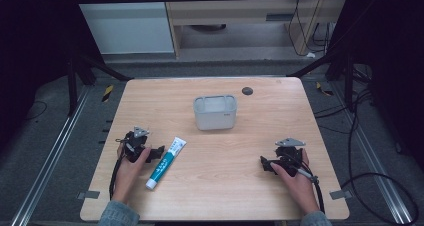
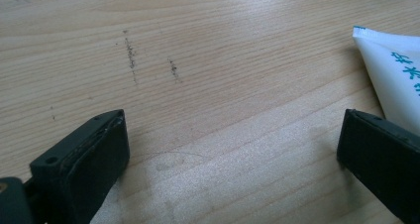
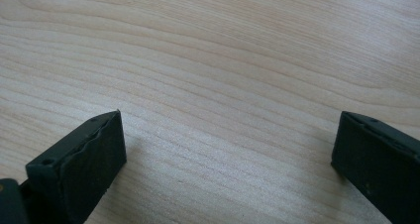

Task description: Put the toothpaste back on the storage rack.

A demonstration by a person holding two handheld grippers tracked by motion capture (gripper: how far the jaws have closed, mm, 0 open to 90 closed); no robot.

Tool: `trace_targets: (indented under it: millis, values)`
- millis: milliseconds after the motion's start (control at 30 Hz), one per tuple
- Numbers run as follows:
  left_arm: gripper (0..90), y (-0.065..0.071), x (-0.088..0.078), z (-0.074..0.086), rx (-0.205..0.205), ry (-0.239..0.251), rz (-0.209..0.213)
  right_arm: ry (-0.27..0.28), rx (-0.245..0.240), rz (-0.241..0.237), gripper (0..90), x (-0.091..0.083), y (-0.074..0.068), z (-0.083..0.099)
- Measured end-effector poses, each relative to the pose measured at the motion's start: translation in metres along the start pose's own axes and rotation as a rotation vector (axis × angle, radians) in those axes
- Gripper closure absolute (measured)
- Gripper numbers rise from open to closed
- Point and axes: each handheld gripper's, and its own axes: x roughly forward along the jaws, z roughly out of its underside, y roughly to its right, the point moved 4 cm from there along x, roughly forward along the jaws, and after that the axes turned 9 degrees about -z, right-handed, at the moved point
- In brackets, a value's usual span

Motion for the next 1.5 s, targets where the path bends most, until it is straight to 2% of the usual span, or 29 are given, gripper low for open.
trace_targets:
  millis: [67, 133, 167, 233, 333, 433, 533, 667, 733, 900, 1000, 1200, 1233, 1267, 1367, 1433, 1500]
  values:
    - [0.0, -0.001, 0.000, 0.000, 0.006, 0.000, 0.002, 0.000, 0.000, 0.000, 0.5, 0.000, 0.000, 0.000]
    - [0.3, -0.002, -0.004, 0.000, 0.001, -0.031, -0.006, 0.000, 0.000, 0.000, 0.5, 0.000, 0.000, 0.000]
    - [3.2, -0.003, -0.006, 0.000, 0.004, -0.038, -0.016, 0.000, 0.000, 0.000, 0.5, 0.000, 0.000, 0.000]
    - [5.4, -0.006, -0.014, -0.002, 0.004, -0.023, -0.054, 0.000, 0.000, 0.000, 0.5, 0.000, 0.000, 0.000]
    - [4.7, -0.008, -0.031, -0.006, 0.011, 0.007, -0.079, 0.000, 0.000, 0.000, 0.5, 0.000, 0.000, 0.000]
    - [4.6, -0.009, -0.046, -0.007, 0.027, 0.001, -0.092, 0.000, 0.000, 0.000, 0.5, 0.000, 0.000, 0.000]
    - [4.7, -0.011, -0.059, -0.008, 0.021, -0.006, -0.084, 0.000, 0.000, 0.000, 0.5, 0.000, 0.000, 0.000]
    - [6.2, -0.011, -0.075, -0.012, 0.037, 0.001, -0.074, 0.000, 0.000, 0.000, 0.5, 0.000, 0.000, 0.000]
    - [6.2, -0.008, -0.080, -0.015, 0.063, 0.005, -0.067, 0.000, 0.000, 0.000, 0.5, 0.000, 0.000, 0.000]
    - [6.4, 0.000, -0.090, -0.021, 0.063, 0.012, -0.043, -0.002, -0.001, -0.006, 0.4, 0.000, 0.000, 0.000]
    - [7.1, 0.006, -0.096, -0.023, 0.092, 0.016, -0.048, -0.002, -0.001, -0.005, 0.4, 0.000, 0.000, 0.000]
    - [7.4, 0.010, -0.097, -0.023, 0.079, 0.019, -0.012, -0.002, -0.001, -0.004, 0.5, 0.000, 0.000, 0.000]
    - [12.2, 0.011, -0.098, -0.022, 0.080, 0.034, -0.011, -0.001, 0.000, -0.003, 0.5, 0.000, 0.000, 0.000]
    - [16.0, 0.011, -0.099, -0.021, 0.088, 0.025, -0.008, 0.000, 0.002, -0.004, 0.5, 0.000, -0.001, 0.000]
    - [15.0, 0.014, -0.098, -0.020, 0.098, 0.003, -0.016, 0.000, 0.002, -0.005, 0.5, 0.000, -0.001, 0.000]
    - [12.0, 0.015, -0.097, -0.019, 0.091, -0.015, -0.014, 0.000, 0.002, -0.005, 0.5, 0.000, -0.001, 0.000]
    - [8.8, 0.019, -0.095, -0.019, 0.102, -0.035, -0.008, 0.000, 0.002, -0.005, 0.5, 0.000, -0.001, 0.000]
